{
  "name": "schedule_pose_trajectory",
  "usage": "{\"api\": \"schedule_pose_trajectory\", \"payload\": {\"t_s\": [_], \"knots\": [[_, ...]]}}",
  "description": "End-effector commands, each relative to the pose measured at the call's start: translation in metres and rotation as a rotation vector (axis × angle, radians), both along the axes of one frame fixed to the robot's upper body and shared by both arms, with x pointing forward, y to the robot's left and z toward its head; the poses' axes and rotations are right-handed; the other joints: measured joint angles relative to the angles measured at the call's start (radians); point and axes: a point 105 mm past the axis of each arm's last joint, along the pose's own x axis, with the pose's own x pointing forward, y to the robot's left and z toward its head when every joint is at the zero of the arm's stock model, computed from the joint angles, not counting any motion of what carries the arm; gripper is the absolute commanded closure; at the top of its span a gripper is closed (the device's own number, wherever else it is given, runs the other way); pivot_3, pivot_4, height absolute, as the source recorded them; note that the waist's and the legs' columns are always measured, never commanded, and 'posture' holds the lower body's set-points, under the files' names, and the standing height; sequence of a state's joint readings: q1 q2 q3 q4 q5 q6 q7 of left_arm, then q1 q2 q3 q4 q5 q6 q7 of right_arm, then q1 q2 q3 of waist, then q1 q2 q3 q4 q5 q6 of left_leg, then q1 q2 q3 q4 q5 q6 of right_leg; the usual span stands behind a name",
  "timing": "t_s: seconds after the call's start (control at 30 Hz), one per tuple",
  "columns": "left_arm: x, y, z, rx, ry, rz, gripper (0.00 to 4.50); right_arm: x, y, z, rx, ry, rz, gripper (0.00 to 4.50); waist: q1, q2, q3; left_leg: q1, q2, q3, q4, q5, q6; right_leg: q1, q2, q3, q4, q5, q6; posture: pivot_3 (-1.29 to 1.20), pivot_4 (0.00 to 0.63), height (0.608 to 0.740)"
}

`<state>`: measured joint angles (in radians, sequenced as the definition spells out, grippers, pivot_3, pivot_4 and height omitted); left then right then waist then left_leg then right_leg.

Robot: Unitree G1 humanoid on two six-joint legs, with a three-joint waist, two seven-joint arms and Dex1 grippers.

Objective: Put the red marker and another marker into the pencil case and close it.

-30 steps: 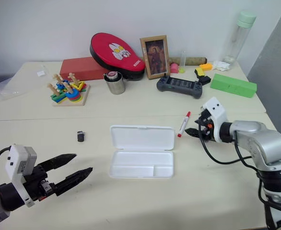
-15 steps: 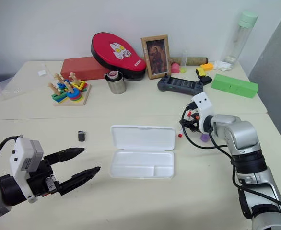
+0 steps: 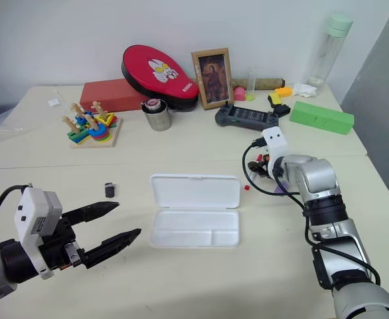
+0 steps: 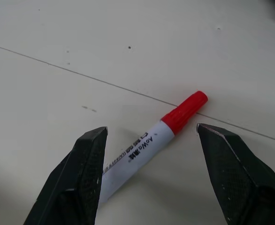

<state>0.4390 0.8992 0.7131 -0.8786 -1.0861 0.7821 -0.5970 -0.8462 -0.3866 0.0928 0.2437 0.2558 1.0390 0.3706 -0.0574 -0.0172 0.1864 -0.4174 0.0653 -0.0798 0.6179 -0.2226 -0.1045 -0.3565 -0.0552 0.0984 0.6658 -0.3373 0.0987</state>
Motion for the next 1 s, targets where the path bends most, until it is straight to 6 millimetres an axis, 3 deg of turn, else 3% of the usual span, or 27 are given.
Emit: {"api": "schedule_pose_trajectory", "payload": {"t_s": [0.03,0.5,0.63,0.9,1.0], "knots": [[-0.002,-0.005,0.004,0.006,-0.029,-0.014,0.0,0.006,0.0,0.012,0.0,-0.035,-0.014,1.32,0.0,0.0,0.0,0.0,0.0,0.0,0.0,0.0,0.0,0.0,0.0,0.0,0.0,0.0,0.0,0.0,0.15,0.74],[-0.003,-0.007,0.005,-0.001,-0.038,-0.017,0.0,-0.003,-0.004,-0.01,-0.072,0.054,-0.001,1.32,0.0,0.0,0.0,0.0,0.0,0.0,0.0,0.0,0.0,0.0,0.0,0.0,0.0,0.0,0.0,0.0,0.15,0.74],[-0.002,-0.007,0.006,0.0,-0.042,-0.022,0.0,-0.004,-0.003,-0.011,-0.066,0.063,0.0,1.96,0.0,0.0,0.0,0.0,0.0,0.0,0.0,0.0,0.0,0.0,0.0,0.0,0.001,0.0,0.0,0.0,0.15,0.74],[-0.001,-0.009,0.009,0.007,-0.057,-0.028,0.0,-0.006,-0.006,-0.013,-0.063,0.077,-0.005,4.04,0.0,0.0,0.0,0.0,0.0,0.0,0.0,0.0,0.0,0.0,0.0,0.0,0.001,0.0,0.0,0.0,0.15,0.74],[-0.001,-0.01,0.011,0.004,-0.065,-0.032,0.0,-0.006,-0.008,-0.012,-0.065,0.077,-0.008,4.24,0.0,0.0,0.0,0.0,0.0,0.0,0.0,0.0,0.0,0.0,0.0,0.0,0.001,0.0,0.0,0.0,0.15,0.74]]}}
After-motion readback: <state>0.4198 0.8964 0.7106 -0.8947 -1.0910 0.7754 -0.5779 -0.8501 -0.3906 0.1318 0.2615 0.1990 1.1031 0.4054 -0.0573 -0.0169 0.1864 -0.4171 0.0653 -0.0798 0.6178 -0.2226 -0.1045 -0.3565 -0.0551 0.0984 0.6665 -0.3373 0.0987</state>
